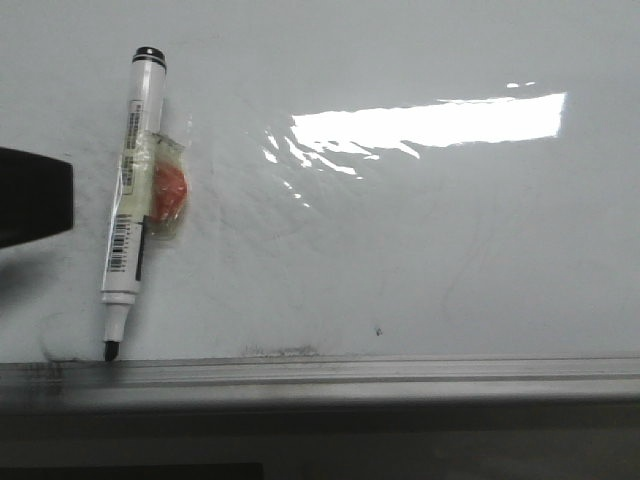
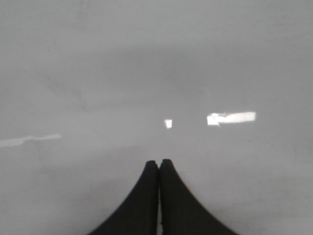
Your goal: Write number 9 on whiteboard
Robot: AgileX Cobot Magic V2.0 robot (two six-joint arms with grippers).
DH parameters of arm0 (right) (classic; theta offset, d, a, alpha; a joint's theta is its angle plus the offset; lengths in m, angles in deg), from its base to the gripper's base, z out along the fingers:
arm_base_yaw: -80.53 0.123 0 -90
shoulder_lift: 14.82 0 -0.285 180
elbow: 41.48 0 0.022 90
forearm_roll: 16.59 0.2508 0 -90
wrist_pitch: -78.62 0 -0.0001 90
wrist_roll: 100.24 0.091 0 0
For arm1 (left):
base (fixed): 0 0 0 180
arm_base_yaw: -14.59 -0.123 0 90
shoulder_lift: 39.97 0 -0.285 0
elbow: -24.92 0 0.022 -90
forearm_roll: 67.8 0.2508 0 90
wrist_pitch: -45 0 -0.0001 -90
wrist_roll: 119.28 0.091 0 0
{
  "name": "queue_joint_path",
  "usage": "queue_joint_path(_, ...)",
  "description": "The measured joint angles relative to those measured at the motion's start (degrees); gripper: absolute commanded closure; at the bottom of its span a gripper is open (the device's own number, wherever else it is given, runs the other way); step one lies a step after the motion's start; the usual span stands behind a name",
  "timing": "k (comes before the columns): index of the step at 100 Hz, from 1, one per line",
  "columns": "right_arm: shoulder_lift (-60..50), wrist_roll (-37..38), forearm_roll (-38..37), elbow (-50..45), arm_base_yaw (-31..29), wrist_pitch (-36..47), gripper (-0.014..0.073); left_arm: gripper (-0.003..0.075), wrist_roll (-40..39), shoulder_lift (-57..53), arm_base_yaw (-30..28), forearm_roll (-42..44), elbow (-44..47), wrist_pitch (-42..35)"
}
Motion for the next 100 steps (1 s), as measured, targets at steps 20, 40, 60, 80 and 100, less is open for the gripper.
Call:
queue_joint_path(20,0.0,0.0,0.0,0.0,0.0,0.4,0.0657,0.0314,-4.1,7.3,0.1,-0.5,0.0,-4.9)
queue_joint_path(40,0.0,0.0,0.0,0.0,0.0,0.4,0.0657,0.0314,-4.9,12.4,0.1,-0.5,-1.1,-7.5)
queue_joint_path(60,0.0,0.0,0.0,0.0,0.0,0.4,0.0657,0.0315,-5.2,15.5,0.3,0.4,-2.0,-9.5)
queue_joint_path(80,0.0,0.0,0.0,0.0,0.4,0.4,0.0657,0.0533,-5.2,17.0,0.6,-1.5,-2.3,-11.0)
queue_joint_path(100,0.1,0.0,0.0,0.0,4.7,-0.3,0.0657,0.0741,-5.2,18.1,0.6,-2.9,-2.3,-11.0)
